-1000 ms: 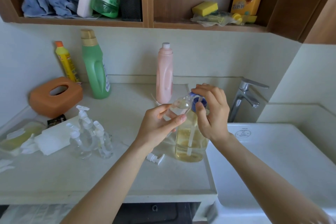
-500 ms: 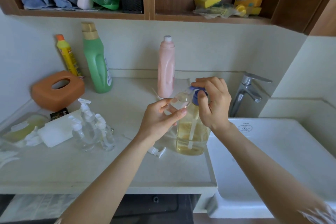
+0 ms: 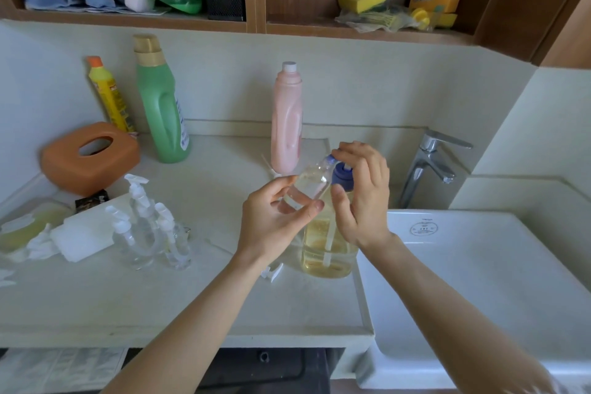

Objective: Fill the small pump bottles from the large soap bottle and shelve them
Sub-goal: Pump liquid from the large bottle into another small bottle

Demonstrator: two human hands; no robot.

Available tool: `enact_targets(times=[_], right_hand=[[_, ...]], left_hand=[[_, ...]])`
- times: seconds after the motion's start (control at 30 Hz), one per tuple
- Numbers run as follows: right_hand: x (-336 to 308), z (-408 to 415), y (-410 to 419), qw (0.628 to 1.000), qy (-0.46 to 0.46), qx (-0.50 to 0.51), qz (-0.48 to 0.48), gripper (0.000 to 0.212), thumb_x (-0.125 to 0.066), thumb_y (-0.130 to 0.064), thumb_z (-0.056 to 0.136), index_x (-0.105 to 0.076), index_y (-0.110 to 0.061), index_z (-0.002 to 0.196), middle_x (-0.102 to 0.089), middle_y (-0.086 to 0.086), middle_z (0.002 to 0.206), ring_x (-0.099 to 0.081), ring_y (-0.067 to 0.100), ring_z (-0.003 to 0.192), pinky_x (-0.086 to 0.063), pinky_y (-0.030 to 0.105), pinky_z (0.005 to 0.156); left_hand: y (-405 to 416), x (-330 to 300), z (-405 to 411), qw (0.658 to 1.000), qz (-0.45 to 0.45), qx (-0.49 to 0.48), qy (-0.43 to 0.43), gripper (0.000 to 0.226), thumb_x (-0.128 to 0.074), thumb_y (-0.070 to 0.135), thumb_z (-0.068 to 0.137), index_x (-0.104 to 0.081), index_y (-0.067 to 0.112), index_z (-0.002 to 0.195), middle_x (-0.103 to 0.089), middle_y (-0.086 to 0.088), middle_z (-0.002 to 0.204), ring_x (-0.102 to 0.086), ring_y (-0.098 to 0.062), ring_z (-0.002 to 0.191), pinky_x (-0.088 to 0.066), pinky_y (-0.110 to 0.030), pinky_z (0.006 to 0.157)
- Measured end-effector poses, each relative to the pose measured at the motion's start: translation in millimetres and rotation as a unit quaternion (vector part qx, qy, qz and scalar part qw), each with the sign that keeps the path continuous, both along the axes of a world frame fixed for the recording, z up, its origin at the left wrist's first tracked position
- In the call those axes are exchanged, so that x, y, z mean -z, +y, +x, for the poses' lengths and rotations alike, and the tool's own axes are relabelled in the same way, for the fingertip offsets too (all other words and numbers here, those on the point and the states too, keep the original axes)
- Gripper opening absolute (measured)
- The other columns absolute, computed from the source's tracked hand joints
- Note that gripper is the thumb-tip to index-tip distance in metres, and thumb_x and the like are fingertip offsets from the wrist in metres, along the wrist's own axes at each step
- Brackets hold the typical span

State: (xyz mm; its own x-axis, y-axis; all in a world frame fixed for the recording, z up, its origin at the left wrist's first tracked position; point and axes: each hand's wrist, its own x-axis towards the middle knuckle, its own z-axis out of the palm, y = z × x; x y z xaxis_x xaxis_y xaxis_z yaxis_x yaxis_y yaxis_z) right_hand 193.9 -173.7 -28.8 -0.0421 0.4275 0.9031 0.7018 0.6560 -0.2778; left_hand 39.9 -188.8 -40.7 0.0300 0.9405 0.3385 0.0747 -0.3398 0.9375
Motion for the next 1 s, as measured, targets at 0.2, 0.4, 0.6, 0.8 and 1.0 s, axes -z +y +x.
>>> enact_targets(times=[0.2,0.4,0.6,0.8,1.0], right_hand=[[-4,-4,4,0.998,0.047,0.029,-0.011,0.033,-0.039,-0.021,0.085,-0.069,-0.007,0.084,-0.067,0.002,0.089,-0.056,0.028,0.082,-0.039,0.037,0.074],[-23,2,-10,0.998,0.03,-0.016,-0.052,0.035,-0.038,-0.02,0.088,-0.069,-0.005,0.091,-0.066,0.003,0.096,-0.054,0.026,0.087,-0.035,0.013,0.083],[-42,15,-12,0.994,0.037,-0.069,-0.079,0.038,-0.037,-0.022,0.091,-0.073,-0.007,0.093,-0.069,0.001,0.1,-0.06,0.02,0.097,-0.044,0.031,0.088],[-28,9,-12,0.996,0.047,-0.057,-0.046,0.033,-0.041,-0.016,0.089,-0.069,-0.002,0.098,-0.066,0.004,0.106,-0.058,0.025,0.105,-0.04,0.024,0.094],[-20,-4,-1,0.994,0.108,-0.014,-0.001,0.029,-0.042,-0.014,0.083,-0.069,-0.003,0.08,-0.067,0.0,0.088,-0.06,0.029,0.085,-0.044,0.036,0.079]], left_hand=[[-1,1,-1,1.0,-0.012,0.006,-0.006,0.027,-0.083,0.022,0.07,-0.072,0.019,0.094,-0.071,0.006,0.073,-0.058,-0.002,0.056,-0.044,-0.013,0.056],[-7,-6,1,1.0,-0.012,0.012,-0.018,0.028,-0.079,0.033,0.069,-0.072,0.023,0.094,-0.066,0.01,0.069,-0.061,-0.006,0.061,-0.046,-0.017,0.059],[-6,-7,1,1.0,-0.003,0.007,-0.004,0.031,-0.08,0.026,0.076,-0.07,0.016,0.103,-0.067,0.018,0.073,-0.062,0.0,0.063,-0.043,-0.011,0.057],[-6,-9,1,1.0,0.006,-0.004,-0.007,0.034,-0.081,0.024,0.076,-0.069,0.014,0.106,-0.068,0.012,0.073,-0.061,-0.003,0.064,-0.043,-0.013,0.057],[-4,-5,2,1.0,0.012,-0.015,-0.002,0.049,-0.083,0.024,0.071,-0.067,0.005,0.113,-0.072,-0.004,0.082,-0.064,-0.015,0.071,-0.049,-0.024,0.066]])
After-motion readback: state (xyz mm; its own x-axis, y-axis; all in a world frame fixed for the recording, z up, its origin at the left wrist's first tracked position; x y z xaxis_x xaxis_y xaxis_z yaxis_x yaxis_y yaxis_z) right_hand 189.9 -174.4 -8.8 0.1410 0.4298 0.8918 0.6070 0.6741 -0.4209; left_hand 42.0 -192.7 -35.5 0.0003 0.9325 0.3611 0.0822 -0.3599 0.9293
